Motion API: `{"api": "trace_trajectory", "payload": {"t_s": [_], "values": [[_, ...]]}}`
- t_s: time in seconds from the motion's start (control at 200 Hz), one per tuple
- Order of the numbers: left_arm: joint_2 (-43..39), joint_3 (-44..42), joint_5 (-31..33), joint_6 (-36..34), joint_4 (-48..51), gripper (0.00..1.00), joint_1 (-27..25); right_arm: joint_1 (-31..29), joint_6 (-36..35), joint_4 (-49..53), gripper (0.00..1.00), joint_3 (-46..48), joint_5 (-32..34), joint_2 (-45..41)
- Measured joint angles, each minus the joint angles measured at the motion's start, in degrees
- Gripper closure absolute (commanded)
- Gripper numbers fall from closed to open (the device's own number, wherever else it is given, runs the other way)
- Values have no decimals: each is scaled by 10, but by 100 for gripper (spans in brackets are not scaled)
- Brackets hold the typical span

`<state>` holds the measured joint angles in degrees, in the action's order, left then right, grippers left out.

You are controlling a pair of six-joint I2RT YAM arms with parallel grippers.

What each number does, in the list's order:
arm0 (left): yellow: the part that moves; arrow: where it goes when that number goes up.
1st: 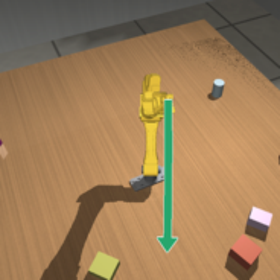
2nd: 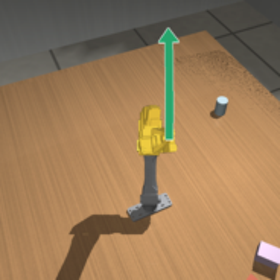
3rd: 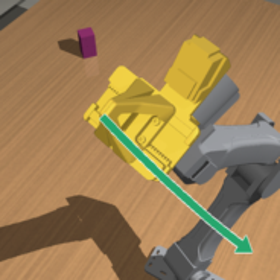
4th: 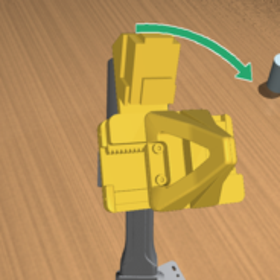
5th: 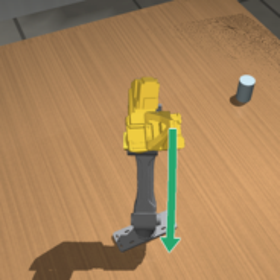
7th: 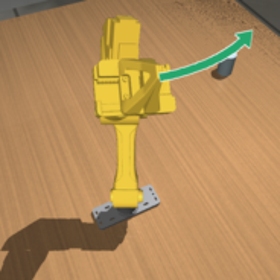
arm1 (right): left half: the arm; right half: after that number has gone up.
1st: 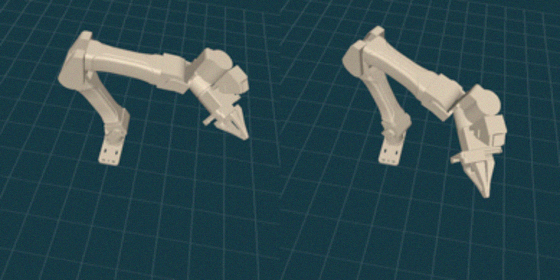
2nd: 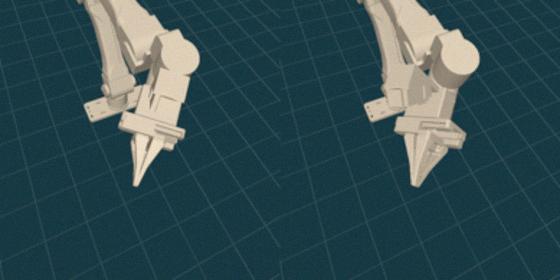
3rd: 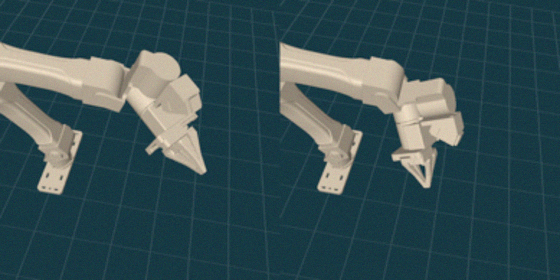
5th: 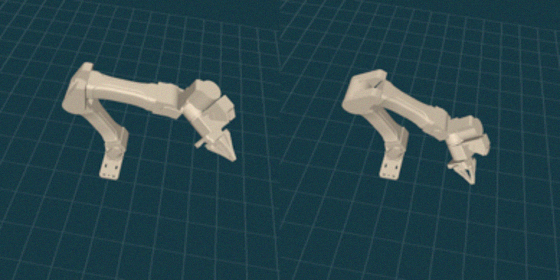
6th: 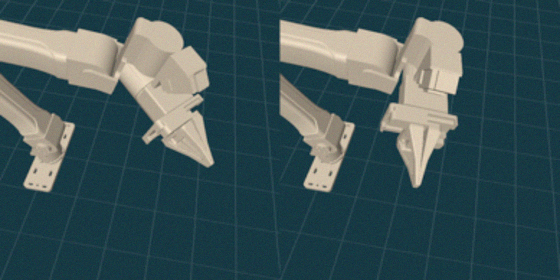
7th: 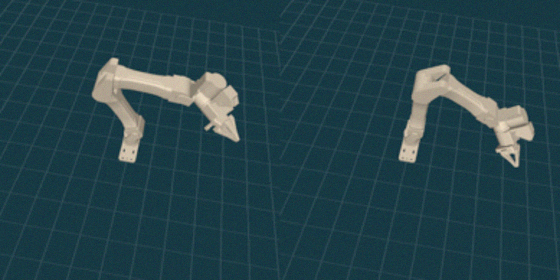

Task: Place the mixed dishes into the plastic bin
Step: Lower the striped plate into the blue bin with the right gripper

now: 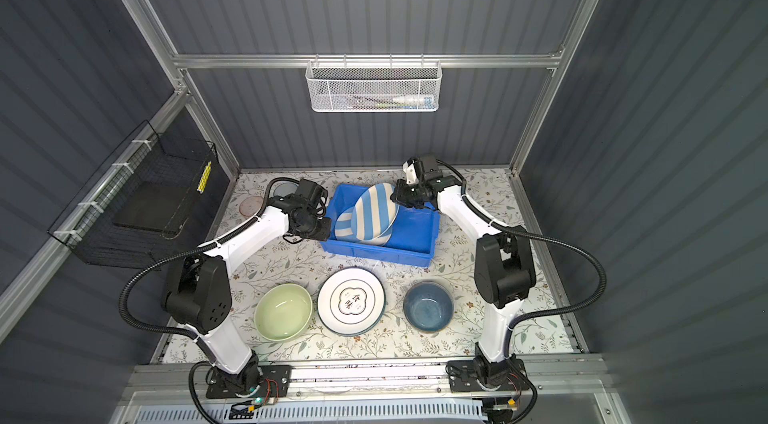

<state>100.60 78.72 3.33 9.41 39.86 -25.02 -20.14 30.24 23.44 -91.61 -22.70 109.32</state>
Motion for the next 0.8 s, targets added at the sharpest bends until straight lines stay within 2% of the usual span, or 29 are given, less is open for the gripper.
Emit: {"api": "trace_trajectory", "payload": {"t_s": [0.26, 0.801], "values": [[20, 20, 2, -9, 8, 68, 0, 0, 17, -49, 100, 5, -11, 31], [24, 29, 4, -9, 13, 75, 3, -16, 19, -104, 95, 25, -41, 79]]}}
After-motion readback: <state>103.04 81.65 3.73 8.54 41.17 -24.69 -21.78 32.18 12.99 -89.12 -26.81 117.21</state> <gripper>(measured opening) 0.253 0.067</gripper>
